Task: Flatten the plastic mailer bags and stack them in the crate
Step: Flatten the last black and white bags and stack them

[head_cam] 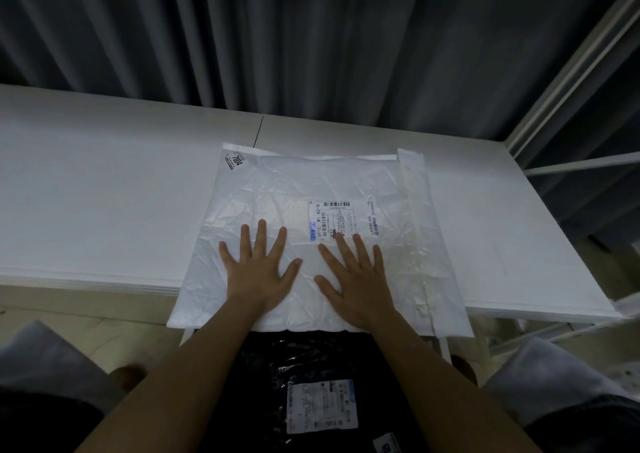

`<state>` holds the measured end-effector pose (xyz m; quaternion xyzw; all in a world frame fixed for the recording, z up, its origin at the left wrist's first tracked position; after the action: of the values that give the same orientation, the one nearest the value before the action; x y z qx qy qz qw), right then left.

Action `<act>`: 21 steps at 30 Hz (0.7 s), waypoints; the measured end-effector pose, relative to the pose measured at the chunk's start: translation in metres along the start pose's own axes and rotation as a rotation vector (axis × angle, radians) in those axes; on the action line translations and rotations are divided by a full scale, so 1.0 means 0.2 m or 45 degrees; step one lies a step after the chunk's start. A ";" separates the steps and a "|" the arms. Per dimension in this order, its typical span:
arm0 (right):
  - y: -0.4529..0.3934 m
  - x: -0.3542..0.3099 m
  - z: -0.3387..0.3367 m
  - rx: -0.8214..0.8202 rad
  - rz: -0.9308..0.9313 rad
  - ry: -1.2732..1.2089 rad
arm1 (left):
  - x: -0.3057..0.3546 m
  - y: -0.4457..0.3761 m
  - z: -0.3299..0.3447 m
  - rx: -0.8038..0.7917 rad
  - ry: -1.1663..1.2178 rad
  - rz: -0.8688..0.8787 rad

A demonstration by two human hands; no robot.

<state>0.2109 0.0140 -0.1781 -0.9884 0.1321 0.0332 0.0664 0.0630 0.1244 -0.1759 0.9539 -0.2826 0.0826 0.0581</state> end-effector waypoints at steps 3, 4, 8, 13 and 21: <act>0.00 -0.01 -0.01 -0.028 0.006 -0.015 | 0.00 0.00 0.00 -0.003 -0.009 0.002; -0.01 -0.01 -0.01 -0.045 0.007 -0.022 | 0.00 0.00 0.00 -0.003 -0.004 0.003; -0.01 -0.01 -0.01 -0.117 0.022 -0.060 | 0.01 0.00 -0.01 -0.025 -0.008 -0.002; -0.07 0.02 -0.10 -0.256 0.002 -0.089 | 0.01 0.00 -0.01 -0.018 -0.017 -0.006; -0.19 0.34 -0.14 -0.261 0.422 0.195 | 0.01 0.00 -0.01 -0.025 -0.039 -0.008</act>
<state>0.2874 0.0288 -0.1507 -0.9544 0.2935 -0.0182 -0.0510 0.0632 0.1234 -0.1732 0.9553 -0.2813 0.0650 0.0633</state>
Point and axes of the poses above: each hand's wrist, its own y-axis away from the middle knuckle, its own z-axis out of the palm, x = y × z, the point moved 5 cm from there along -y, towards the middle knuckle, and after that the axes turned 3 degrees about y, right-handed, at the moved point
